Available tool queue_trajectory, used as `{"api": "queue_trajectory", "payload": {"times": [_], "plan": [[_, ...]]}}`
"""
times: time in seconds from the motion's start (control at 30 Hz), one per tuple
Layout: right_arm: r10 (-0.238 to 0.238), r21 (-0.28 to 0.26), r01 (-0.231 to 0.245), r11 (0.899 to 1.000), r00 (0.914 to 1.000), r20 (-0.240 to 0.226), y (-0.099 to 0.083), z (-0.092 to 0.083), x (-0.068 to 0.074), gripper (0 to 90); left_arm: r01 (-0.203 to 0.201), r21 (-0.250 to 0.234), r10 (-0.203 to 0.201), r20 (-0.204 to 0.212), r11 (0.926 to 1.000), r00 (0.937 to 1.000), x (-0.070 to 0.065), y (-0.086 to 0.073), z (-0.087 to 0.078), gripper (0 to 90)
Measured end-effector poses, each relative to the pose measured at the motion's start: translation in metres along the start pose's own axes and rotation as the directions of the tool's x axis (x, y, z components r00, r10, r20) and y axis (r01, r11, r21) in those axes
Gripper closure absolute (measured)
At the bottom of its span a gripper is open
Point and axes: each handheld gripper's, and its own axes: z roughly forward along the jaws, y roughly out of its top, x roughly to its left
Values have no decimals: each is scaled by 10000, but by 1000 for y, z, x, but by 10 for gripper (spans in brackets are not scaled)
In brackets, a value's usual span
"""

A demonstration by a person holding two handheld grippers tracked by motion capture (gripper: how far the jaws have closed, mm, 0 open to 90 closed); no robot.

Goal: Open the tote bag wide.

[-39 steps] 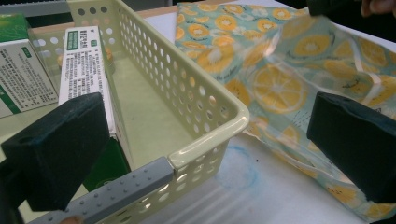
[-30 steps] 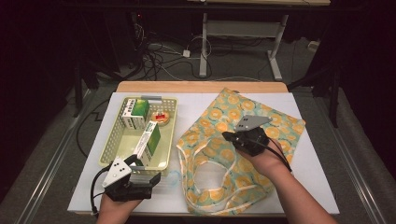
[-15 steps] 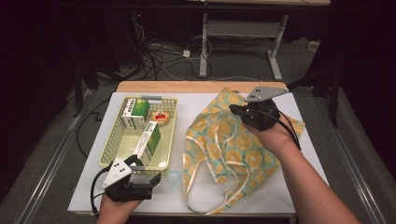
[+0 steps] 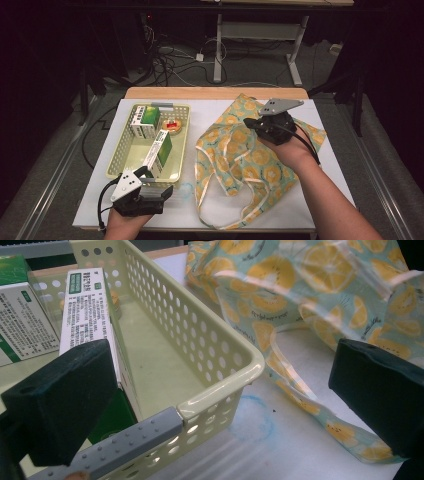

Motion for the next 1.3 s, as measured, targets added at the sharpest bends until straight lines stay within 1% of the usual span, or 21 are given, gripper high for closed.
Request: {"api": "queue_trajectory", "payload": {"times": [0.27,0.3,0.43,0.5,0.53,0.63,0.67,0.7,0.73,0.77,0.83,0.87,0.9,0.93,0.97,1.0,1.03,1.13,1.17,1.23,1.3], "plan": [[205,828,-172,9964,9990,-402,-37,28,11,900,-10,29,10,-2,10000,10000,0,0,1,0],[274,1148,-210,9932,9982,-539,-50,38,16,900,-9,32,9,-2,10000,10000,0,0,1,0],[446,1781,-296,9836,9958,-805,-75,56,26,900,2,34,-2,6,10000,10000,0,0,1,0],[514,1885,-339,9815,9947,-889,-82,60,30,900,6,35,-6,9,10000,10000,0,0,1,0],[514,1885,-339,9815,9947,-889,-82,60,30,900,11,42,-11,8,10000,10000,0,0,1,0],[413,799,-322,9963,9926,-1141,-69,36,42,756,40,64,-41,11,10000,10000,0,-1,2,0],[413,799,-322,9963,9926,-1141,-69,36,42,756,31,82,-31,12,10000,10000,0,-1,2,0],[299,434,-244,9988,9909,-1311,-63,25,50,734,33,89,-34,16,10000,10000,0,-1,3,0],[3,-126,-26,9999,9841,-1776,-58,9,74,677,30,105,-31,25,9999,10000,0,-1,3,0],[-294,-117,277,9995,9815,-1892,-59,6,90,645,24,131,-24,31,9999,10000,0,-1,4,0],[-468,109,508,9986,9705,-2364,-68,10,114,579,18,174,-19,41,9998,10000,-1,-1,5,0],[-468,109,508,9986,9705,-2364,-68,10,114,579,7,189,-8,38,9998,10000,-1,-1,5,0],[-490,392,607,9974,9670,-2501,-75,17,124,554,5,175,-6,50,9998,10000,-2,-1,5,0],[-750,1069,1038,9888,9667,-2448,-89,31,136,562,-12,159,11,51,9999,10000,-3,-1,5,0],[-735,1315,1085,9854,9663,-2468,-96,37,139,675,-49,143,49,54,9999,10000,-4,-1,4,0],[-735,1315,1085,9854,9663,-2468,-96,37,139,675,-63,126,62,51,9999,10000,-4,0,4,0],[-850,1265,1209,9846,9624,-2582,-102,40,141,900,-68,121,67,54,9999,10000,-5,0,4,0],[-863,862,1112,9900,9638,-2523,-96,35,141,900,-76,175,75,47,9998,10000,-3,-1,5,0],[-777,253,864,9959,9673,-2414,-81,25,135,900,-13,179,12,47,9998,10000,-2,-1,5,0],[-641,-42,649,9979,9701,-2343,-72,19,128,900,17,200,-17,39,9998,10000,-1,-1,6,0],[-234,-664,109,9977,9813,-1910,-46,8,98,900,-8,173,7,43,9999,10000,-2,-1,5,0]]}}
